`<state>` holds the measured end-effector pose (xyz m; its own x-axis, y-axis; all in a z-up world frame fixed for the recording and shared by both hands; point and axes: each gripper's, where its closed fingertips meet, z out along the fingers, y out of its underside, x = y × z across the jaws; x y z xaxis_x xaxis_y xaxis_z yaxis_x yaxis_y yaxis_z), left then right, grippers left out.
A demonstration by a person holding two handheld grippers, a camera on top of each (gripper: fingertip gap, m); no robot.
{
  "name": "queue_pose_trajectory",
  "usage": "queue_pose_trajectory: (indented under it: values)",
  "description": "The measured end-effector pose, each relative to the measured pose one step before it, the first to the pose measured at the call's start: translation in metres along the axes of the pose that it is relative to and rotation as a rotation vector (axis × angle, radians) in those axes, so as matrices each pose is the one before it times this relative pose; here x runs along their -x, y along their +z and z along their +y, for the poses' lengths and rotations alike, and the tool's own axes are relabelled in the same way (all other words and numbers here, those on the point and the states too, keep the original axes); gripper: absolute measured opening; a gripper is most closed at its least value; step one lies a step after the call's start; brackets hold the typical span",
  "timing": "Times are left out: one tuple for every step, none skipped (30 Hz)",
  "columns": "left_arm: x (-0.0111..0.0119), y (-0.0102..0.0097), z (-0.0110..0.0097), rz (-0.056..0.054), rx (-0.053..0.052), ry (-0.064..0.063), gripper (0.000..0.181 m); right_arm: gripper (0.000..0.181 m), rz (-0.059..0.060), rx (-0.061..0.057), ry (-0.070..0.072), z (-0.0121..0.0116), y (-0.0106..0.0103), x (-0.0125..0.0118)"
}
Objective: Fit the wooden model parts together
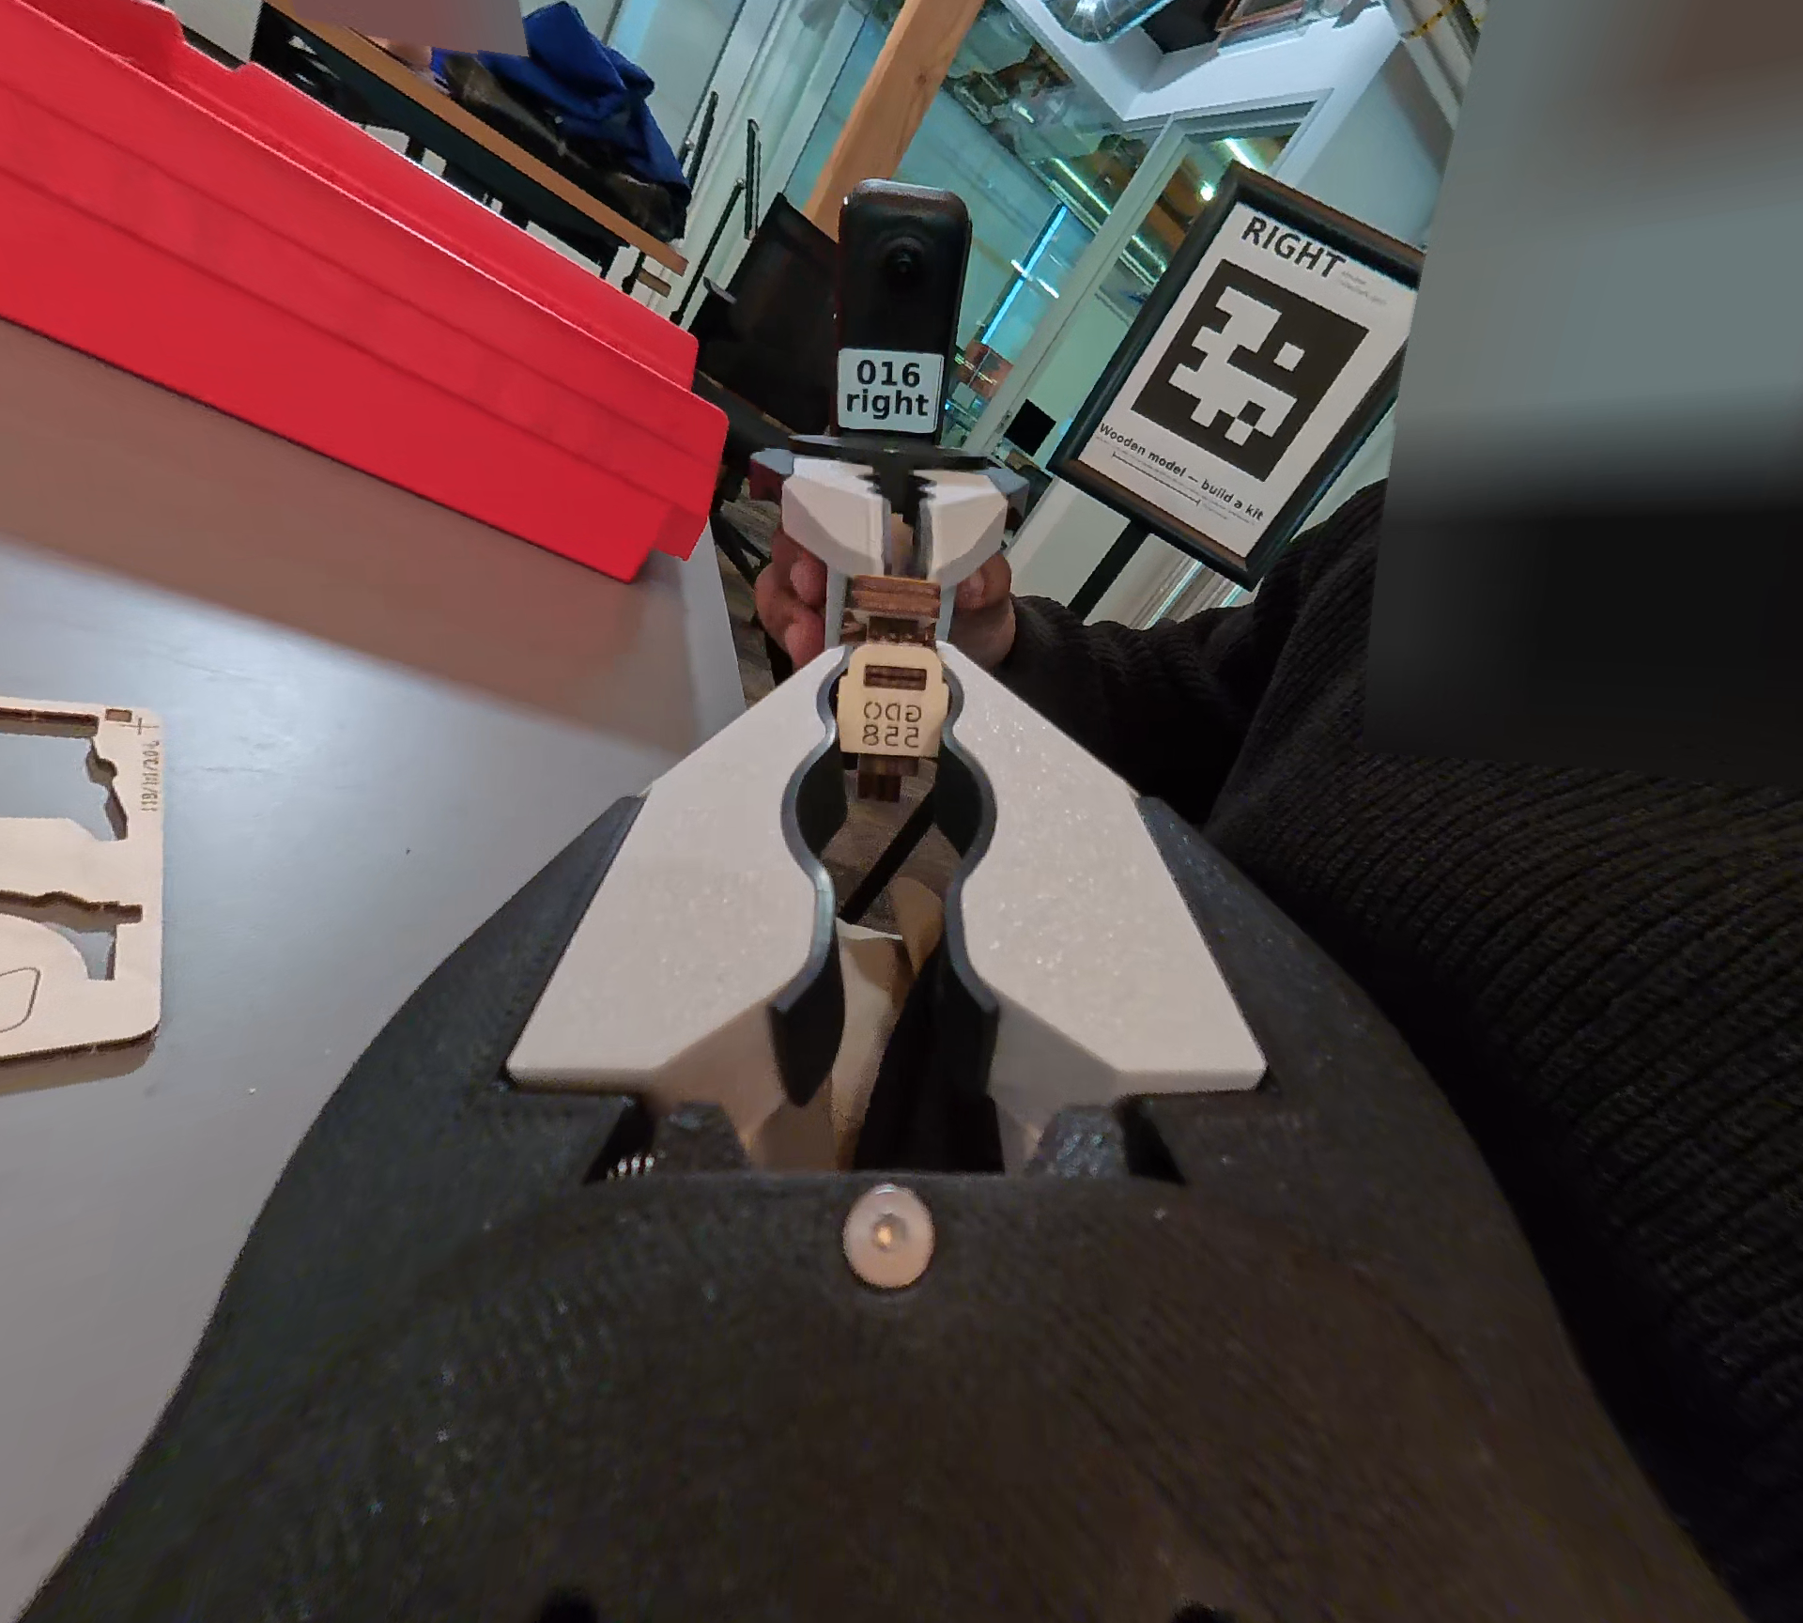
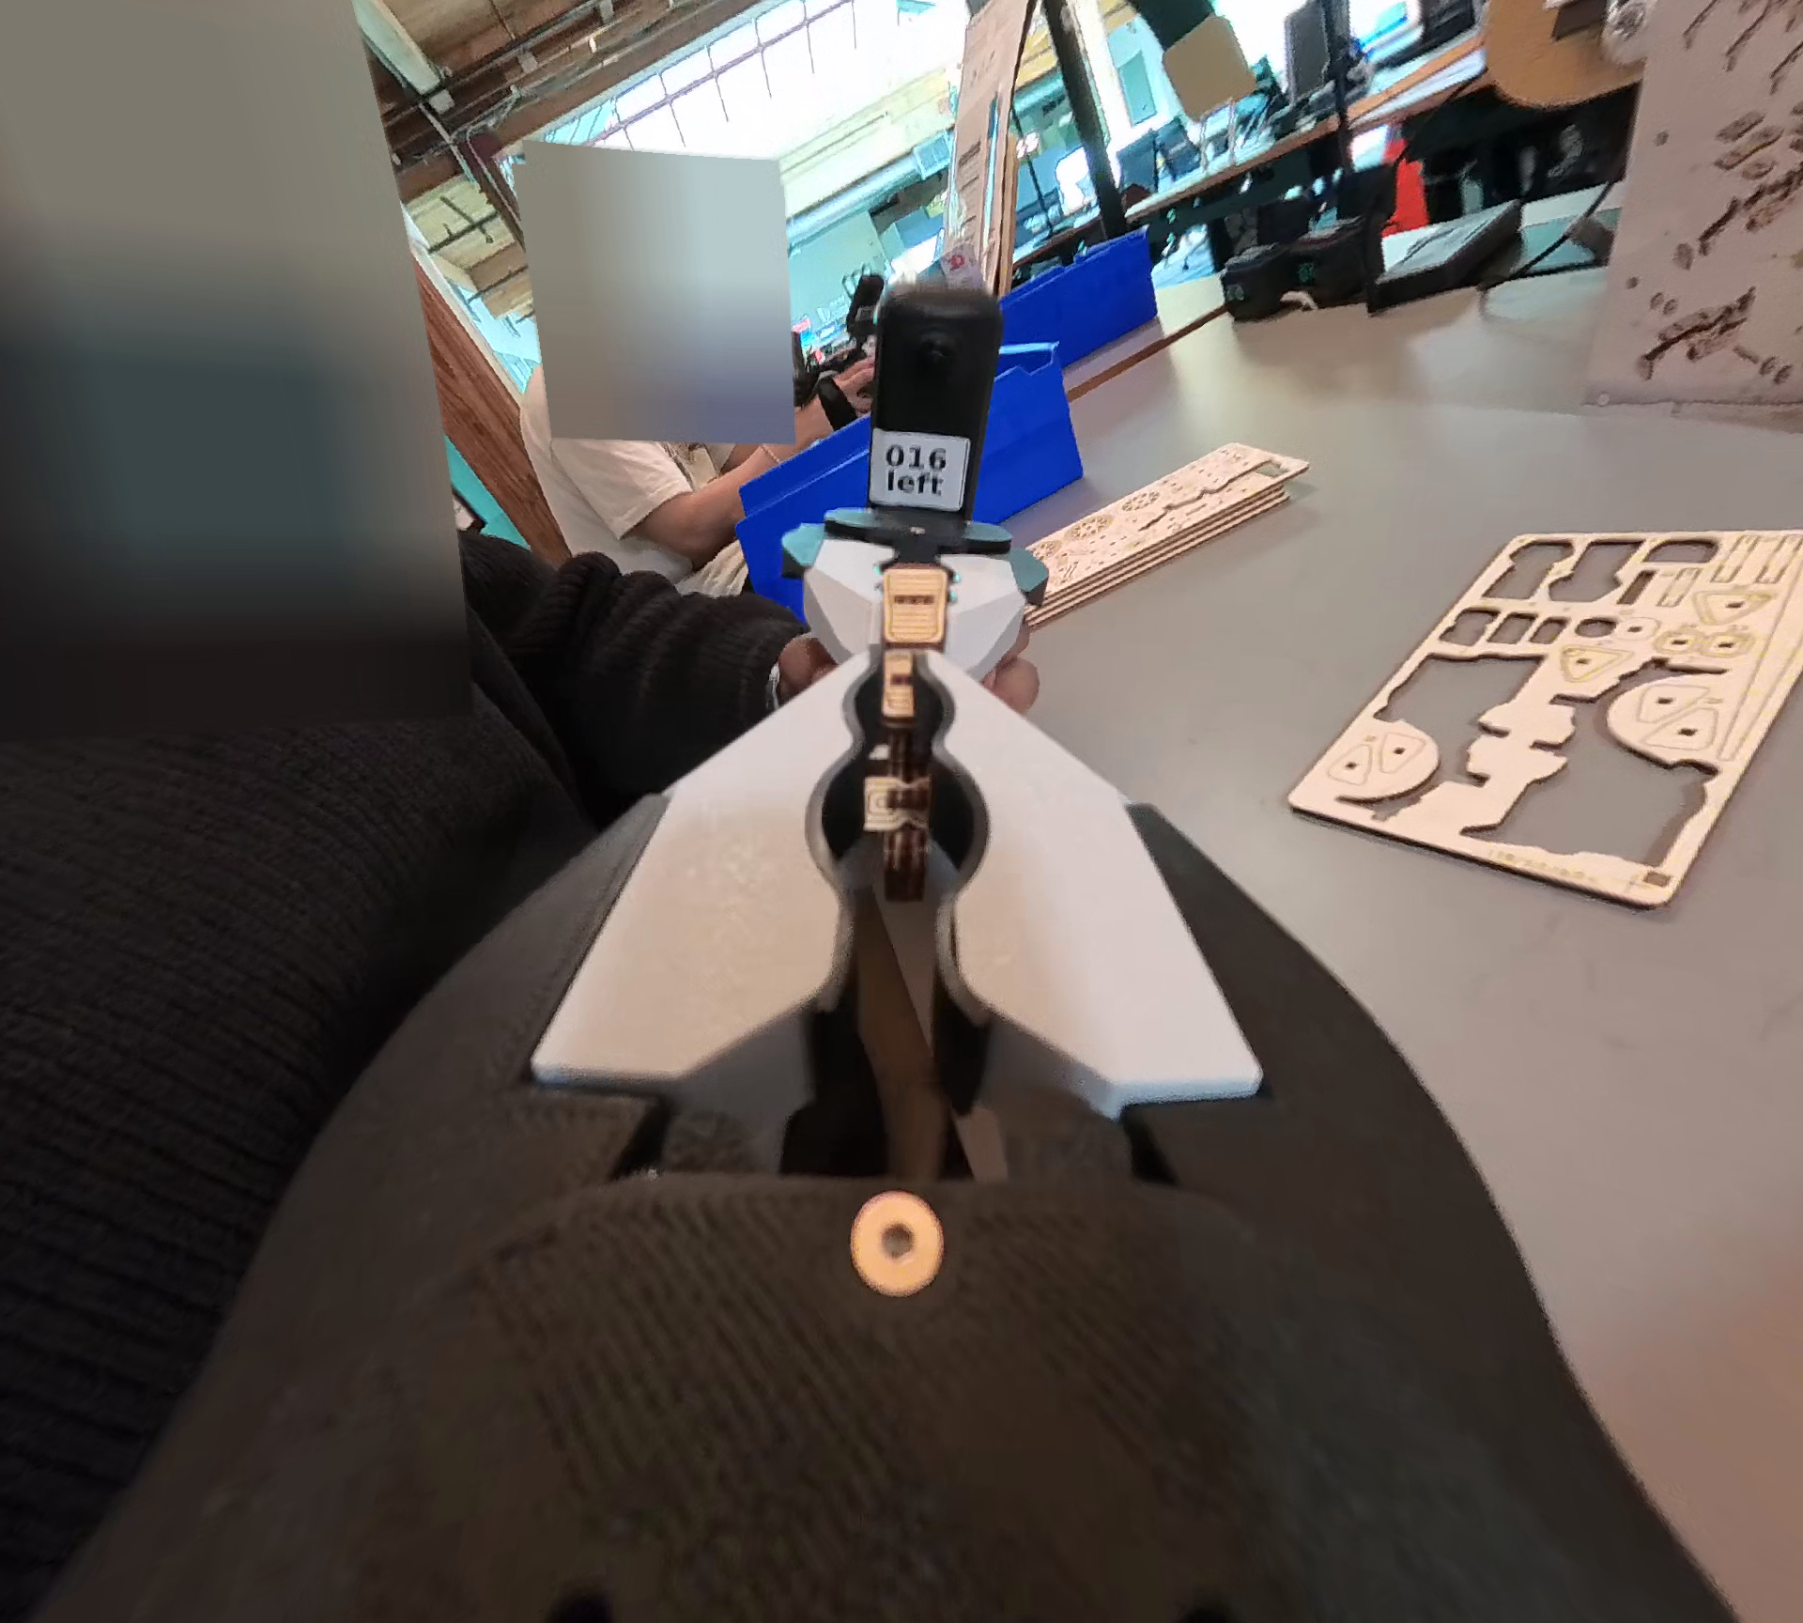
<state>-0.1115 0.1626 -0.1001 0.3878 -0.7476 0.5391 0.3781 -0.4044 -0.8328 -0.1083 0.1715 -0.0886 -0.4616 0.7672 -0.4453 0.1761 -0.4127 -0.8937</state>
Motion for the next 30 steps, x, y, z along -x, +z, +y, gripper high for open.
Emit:
queue_pose_trajectory:
  values:
    - [0.00075,-0.00030,-0.00038,-0.0037,-0.0037,0.0004,0.009,0.002,0.0050,-0.0233,-0.0026,-0.00463,-0.00202,-0.00046]
    - [0.00021,-0.00019,-0.00111,-0.0017,-0.0057,-0.0001,0.009,0.000,0.0037,-0.0256,-0.0062,-0.00516,-0.00227,0.00019]
    - [-0.00047,-0.00022,-0.00086,0.0014,-0.0020,0.0005,0.009,0.000,0.0097,-0.0236,-0.0111,-0.00504,-0.00221,-0.00045]
    - [-0.00021,-0.00007,-0.00039,-0.0010,0.0008,0.0024,0.009,0.000,0.0179,-0.0216,-0.0178,-0.00476,-0.00198,-0.00099]
    - [0.00009,0.00004,-0.00013,-0.0036,0.0022,0.0052,0.008,0.000,0.0187,-0.0208,-0.0238,-0.00466,-0.00154,-0.00056]
    - [-0.00060,0.00030,0.00024,-0.0009,0.0038,0.0054,0.008,0.000,0.0163,-0.0173,-0.0246,-0.00393,-0.00085,0.00019]
    - [-0.00098,0.00057,0.00023,0.0017,0.0047,0.0038,0.008,0.000,0.0150,-0.0065,-0.0201,-0.00202,0.00024,0.00033]
    - [-0.00129,0.00062,-0.00064,0.0003,-0.0002,0.0042,0.008,0.000,0.0115,0.0150,-0.0132,0.00204,0.00160,0.00046]
    - [-0.00201,0.00041,-0.00158,0.0031,-0.0063,0.0052,0.008,0.000,0.0063,0.0551,-0.0045,0.00888,0.00349,0.00032]
    - [-0.00175,0.00016,-0.00140,0.0016,-0.0041,0.0037,0.008,0.000,0.0018,0.0959,0.0026,0.01540,0.00500,0.00016]
    - [0.00238,-0.00012,0.00378,-0.0201,0.0274,0.0091,0.008,0.000,0.0088,0.0595,0.0054,0.00867,0.00306,-0.00089]
    - [0.00135,0.00013,0.00162,-0.0085,0.0085,0.0197,0.008,0.000,0.0112,0.0023,-0.0012,-0.00089,-0.00073,-0.00098]
    - [0.00053,0.00055,-0.00073,-0.0020,-0.0020,-0.0059,0.008,0.000,0.0114,-0.0174,-0.0109,-0.00406,-0.00199,-0.00079]
    - [-0.00104,0.00042,-0.00089,0.0079,-0.0033,-0.0128,0.008,0.000,0.0111,-0.0349,-0.0118,-0.00655,-0.00296,-0.00083]
    - [-0.00081,0.00031,0.00013,0.0027,0.0005,-0.0030,0.008,0.000,-0.0016,-0.0380,-0.0051,-0.00696,-0.00301,0.00071]
    - [0.00016,0.00015,0.00050,-0.0058,0.0009,0.0073,0.008,0.000,-0.0102,-0.0276,0.0052,-0.00500,-0.00199,0.00160]
    - [-0.00030,-0.00010,-0.00017,-0.0026,-0.0004,0.0054,0.008,0.000,-0.0153,0.0004,0.0172,0.00030,0.00011,0.00170]
    - [-0.00114,-0.00002,-0.00194,0.0033,-0.0085,-0.0011,0.008,0.000,-0.0220,0.0473,0.0282,0.00862,0.00324,0.00195]
    - [-0.00039,-0.00032,-0.00104,-0.0010,-0.0027,-0.0024,0.007,0.000,-0.0141,0.0599,0.0307,0.01071,0.00426,0.00019]
    - [0.00334,-0.00039,0.00459,-0.0177,0.0261,0.0150,0.008,0.000,0.0057,0.0181,0.0128,0.00380,0.00108,-0.00238]
    - [0.00128,-0.00022,-0.00085,-0.0037,-0.0074,-0.0003,0.008,0.000,0.0155,-0.0162,-0.0103,-0.00251,-0.00215,-0.00276]
    - [-0.00007,0.00002,-0.00194,0.0063,-0.0094,-0.0196,0.008,0.000,0.0130,-0.0332,-0.0158,-0.00610,-0.00342,-0.00152]
    - [-0.00038,-0.00015,-0.00101,0.0059,-0.0044,-0.0130,0.008,0.000,0.0031,-0.0476,-0.0101,-0.00917,-0.00408,0.00034]
    - [0.00071,-0.00029,0.00023,-0.0048,0.0004,0.0024,0.008,0.000,-0.0056,-0.0420,-0.0024,-0.00837,-0.00336,0.00158]
    - [0.00082,-0.00009,0.00088,-0.0057,0.0033,0.0045,0.008,0.000,-0.0066,-0.0180,0.0023,-0.00367,-0.00131,0.00150]
    - [-0.00034,0.00022,-0.00001,0.0033,-0.0002,-0.0039,0.008,0.000,-0.0071,0.0160,0.0056,0.00334,0.00143,0.00108]
    - [-0.00091,0.00021,-0.00135,0.0060,-0.0079,-0.0087,0.008,0.000,-0.0117,0.0555,0.0102,0.01130,0.00470,0.00091]
    - [-0.00023,0.00010,0.00001,0.0018,0.0003,-0.0059,0.007,0.000,-0.0043,0.0632,0.0142,0.01265,0.00567,-0.00062]
    - [0.00381,-0.00018,0.00585,-0.0196,0.0314,0.0145,0.008,0.000,0.0042,0.0186,0.0031,0.00449,0.00219,-0.00156]
    - [0.00101,-0.00022,-0.00087,-0.0023,-0.0085,0.0024,0.008,0.000,0.0047,-0.0149,-0.0110,-0.00232,-0.00161,-0.00089]
